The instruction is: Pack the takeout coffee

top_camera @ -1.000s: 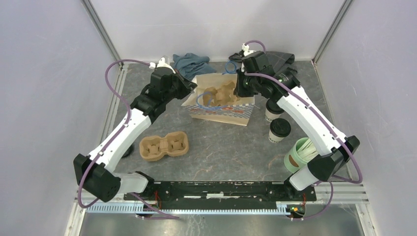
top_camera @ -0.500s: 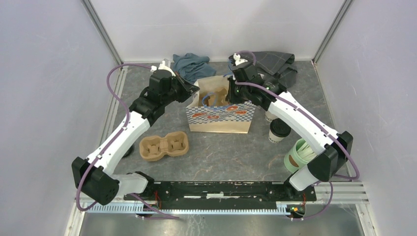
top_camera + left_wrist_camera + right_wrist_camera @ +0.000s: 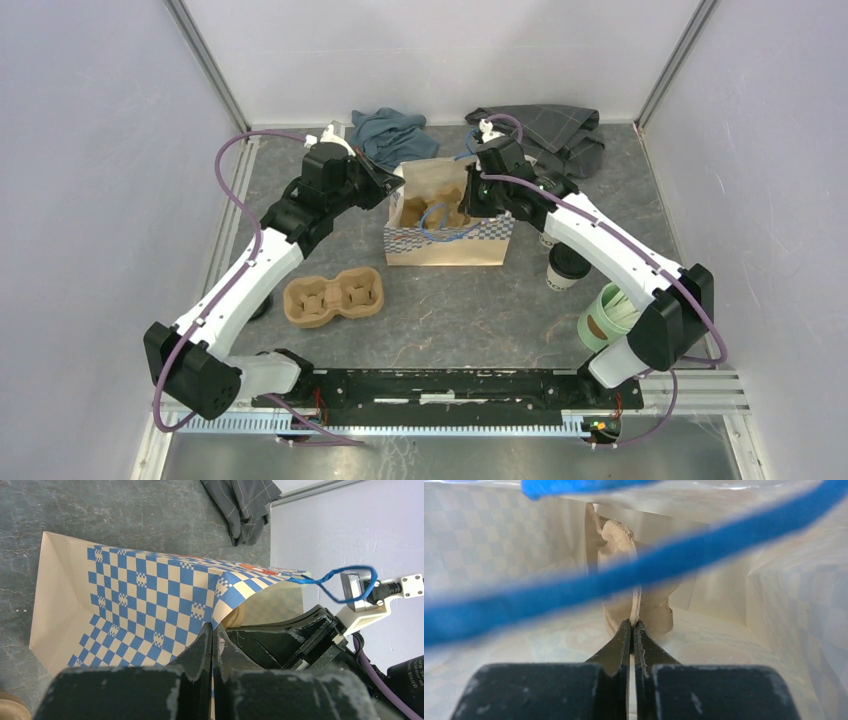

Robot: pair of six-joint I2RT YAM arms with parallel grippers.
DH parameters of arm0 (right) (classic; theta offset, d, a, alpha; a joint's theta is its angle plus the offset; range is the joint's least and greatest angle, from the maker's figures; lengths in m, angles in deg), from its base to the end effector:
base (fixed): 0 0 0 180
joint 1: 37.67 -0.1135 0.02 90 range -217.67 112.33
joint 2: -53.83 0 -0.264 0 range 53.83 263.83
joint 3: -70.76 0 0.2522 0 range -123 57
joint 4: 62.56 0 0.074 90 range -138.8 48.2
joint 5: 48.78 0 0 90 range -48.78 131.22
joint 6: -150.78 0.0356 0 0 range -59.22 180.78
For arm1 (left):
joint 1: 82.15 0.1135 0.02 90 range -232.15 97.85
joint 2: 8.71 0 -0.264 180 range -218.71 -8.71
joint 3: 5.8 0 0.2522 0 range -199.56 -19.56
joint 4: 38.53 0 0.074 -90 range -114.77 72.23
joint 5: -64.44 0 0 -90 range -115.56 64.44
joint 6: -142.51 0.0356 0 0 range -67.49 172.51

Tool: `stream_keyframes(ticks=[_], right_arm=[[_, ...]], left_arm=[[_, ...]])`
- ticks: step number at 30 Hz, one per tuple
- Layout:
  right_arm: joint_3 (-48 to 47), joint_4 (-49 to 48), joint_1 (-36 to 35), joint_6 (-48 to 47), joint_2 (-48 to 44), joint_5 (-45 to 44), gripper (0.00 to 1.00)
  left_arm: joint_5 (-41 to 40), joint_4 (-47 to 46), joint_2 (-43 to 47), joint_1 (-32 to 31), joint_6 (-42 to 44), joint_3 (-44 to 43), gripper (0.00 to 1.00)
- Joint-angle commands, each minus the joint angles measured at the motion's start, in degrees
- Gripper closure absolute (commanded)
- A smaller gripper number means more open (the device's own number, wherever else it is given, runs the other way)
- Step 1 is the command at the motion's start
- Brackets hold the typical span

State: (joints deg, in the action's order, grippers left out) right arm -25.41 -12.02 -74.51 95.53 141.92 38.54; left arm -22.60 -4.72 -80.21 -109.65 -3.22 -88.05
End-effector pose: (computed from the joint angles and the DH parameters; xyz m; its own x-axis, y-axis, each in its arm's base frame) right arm 0.2745 0.2036 0.3388 -0.7696 0.1349 -0.6242 -0.1615 0.9046 0.3946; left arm 0.2518 -0.1331 0.3680 -0.6115 -0.6121 -0.5014 -0.0037 0.6359 -0.7717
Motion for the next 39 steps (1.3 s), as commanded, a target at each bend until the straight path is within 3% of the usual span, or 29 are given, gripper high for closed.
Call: stream_keyframes(ticks=[1, 5, 8, 10, 14, 17, 20, 23, 27, 31, 35, 39], right_arm=[[-2.1, -2.7, 0.2, -0.4, 0.7, 1.4, 0.95], [-6.5, 2.2, 0.7, -3.2, 3.9, -1.3, 0.77], [-15.8, 14.5, 0.4, -9.2, 6.7, -11.6, 0.55], [-17.9, 16.2, -0.6, -11.4, 5.1, -11.2, 0.39], [-19.3, 14.5, -1.3, -12.8, -0.3, -5.1, 0.28], [-26.3, 17.9, -1.4, -16.1, -0.3, -2.3, 0.22], [-33.0, 21.7, -1.3, -19.0, -1.0, -2.6, 0.13], [-33.3, 21.7, -1.2, -20.0, -4.1, -5.7, 0.04], [-24.0, 20.7, -0.7, -19.2, -7.8, -17.1, 0.02], [-24.9, 22.0, -0.4, -21.3, -3.2, -23.0, 0.02], [-27.2, 23.0, 0.9, -20.3, 2.5, -24.3, 0.02], [-24.0, 21.9, 1.0, -16.5, 4.9, -26.3, 0.11]], left_arm=[[-0.5, -1.6, 1.5, -0.3, -0.3, -0.5, 0.98], [-1.0, -1.3, 1.5, -0.3, -0.2, -0.5, 0.98], [-2.7, 0.1, 1.9, -0.3, -0.2, -0.6, 0.98], [-4.2, 1.0, 2.2, -0.3, 0.1, -0.3, 0.98], [-5.2, 2.5, 1.6, -0.2, 1.8, -1.3, 0.98], [-6.5, 4.2, 1.1, -0.3, 3.9, -3.0, 0.98], [-7.2, 5.6, 0.5, -0.2, 6.6, -4.7, 0.98], [-7.0, 6.9, 0.0, -0.2, 8.0, -6.0, 0.98], [-5.8, 6.1, 0.1, -0.2, 7.2, -5.5, 0.98], [-4.0, 5.7, -0.4, -0.3, 7.2, -6.2, 0.98], [-3.2, 5.3, -0.9, -0.2, 7.8, -6.8, 0.98], [-1.5, 4.7, -1.6, -0.2, 8.8, -7.3, 0.98]])
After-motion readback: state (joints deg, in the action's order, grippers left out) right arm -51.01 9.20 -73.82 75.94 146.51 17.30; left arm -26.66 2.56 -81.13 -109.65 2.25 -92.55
